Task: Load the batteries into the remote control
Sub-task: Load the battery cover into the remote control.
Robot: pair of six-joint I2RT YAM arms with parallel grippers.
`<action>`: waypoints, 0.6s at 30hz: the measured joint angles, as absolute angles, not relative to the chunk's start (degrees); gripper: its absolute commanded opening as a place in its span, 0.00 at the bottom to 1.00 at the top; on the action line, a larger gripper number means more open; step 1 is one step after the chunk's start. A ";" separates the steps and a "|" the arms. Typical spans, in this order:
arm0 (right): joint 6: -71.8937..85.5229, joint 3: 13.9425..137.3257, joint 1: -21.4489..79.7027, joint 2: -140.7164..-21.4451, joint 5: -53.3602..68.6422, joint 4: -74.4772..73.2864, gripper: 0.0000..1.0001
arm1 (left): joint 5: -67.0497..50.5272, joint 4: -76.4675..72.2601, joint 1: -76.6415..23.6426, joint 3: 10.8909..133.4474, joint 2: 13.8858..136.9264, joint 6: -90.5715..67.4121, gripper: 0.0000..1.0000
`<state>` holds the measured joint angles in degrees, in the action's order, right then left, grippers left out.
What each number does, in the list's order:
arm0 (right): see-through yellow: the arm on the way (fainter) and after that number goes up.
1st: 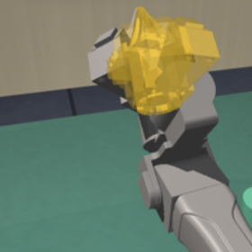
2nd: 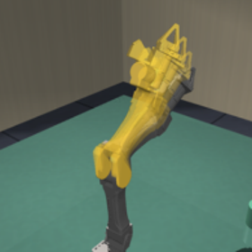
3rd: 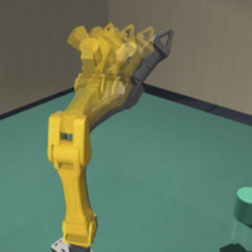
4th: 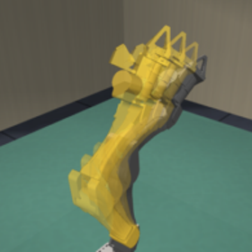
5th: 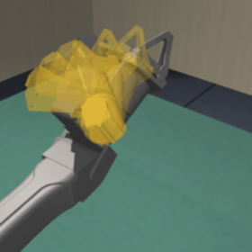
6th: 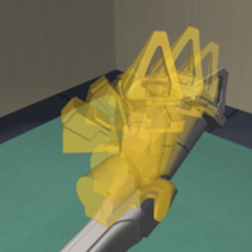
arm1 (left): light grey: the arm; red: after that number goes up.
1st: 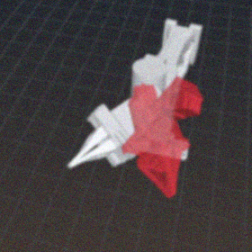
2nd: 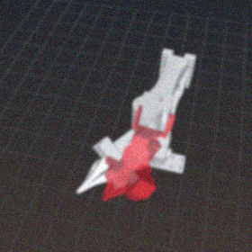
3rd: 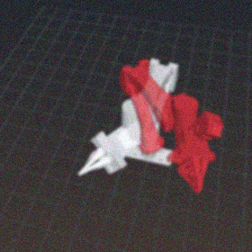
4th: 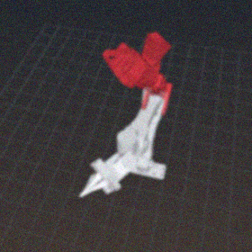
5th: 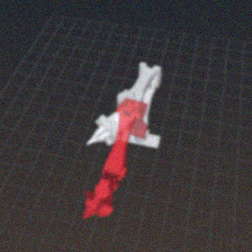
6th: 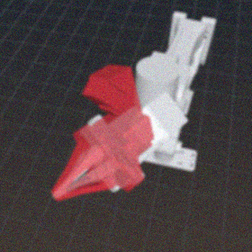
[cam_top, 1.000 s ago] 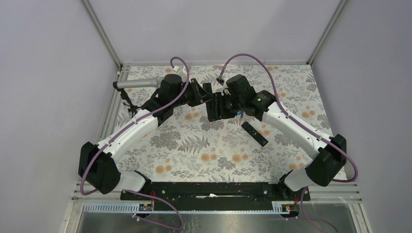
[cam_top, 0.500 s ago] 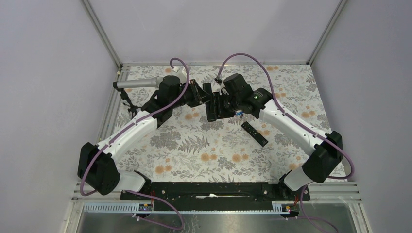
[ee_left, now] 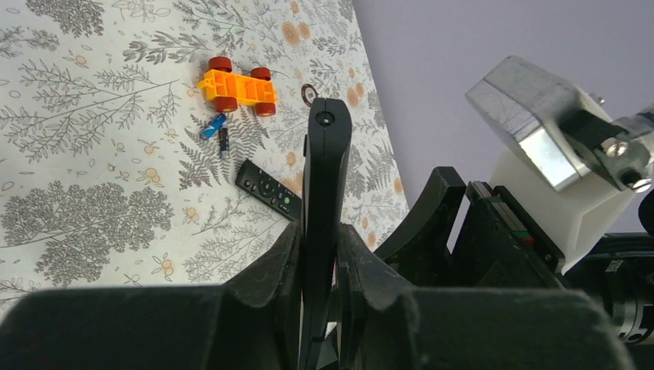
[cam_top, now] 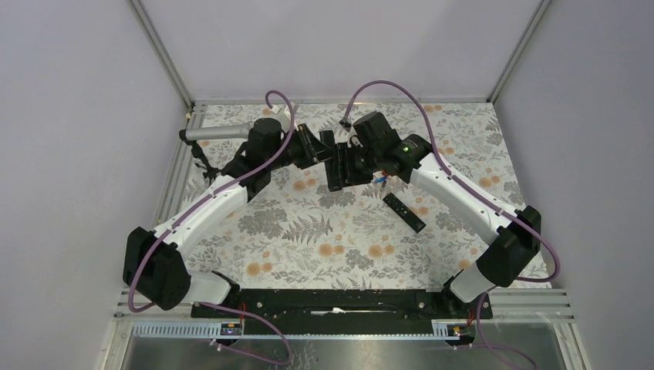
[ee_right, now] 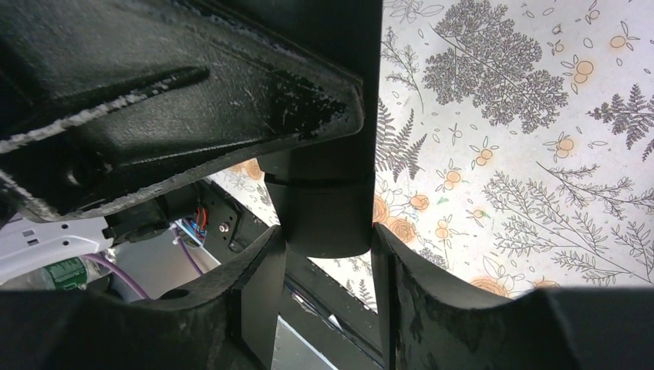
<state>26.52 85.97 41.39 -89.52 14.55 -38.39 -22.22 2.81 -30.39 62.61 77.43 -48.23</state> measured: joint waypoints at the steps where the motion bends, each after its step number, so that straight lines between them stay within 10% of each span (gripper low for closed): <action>1: 26.68 86.48 41.32 -89.71 14.57 -38.70 0.50 | -22.74 2.72 -30.02 62.63 77.43 -48.93 0.00; 18: 28.67 91.35 40.60 -92.51 14.04 -40.82 0.63 | -29.80 1.02 -28.47 62.63 78.67 -57.34 0.00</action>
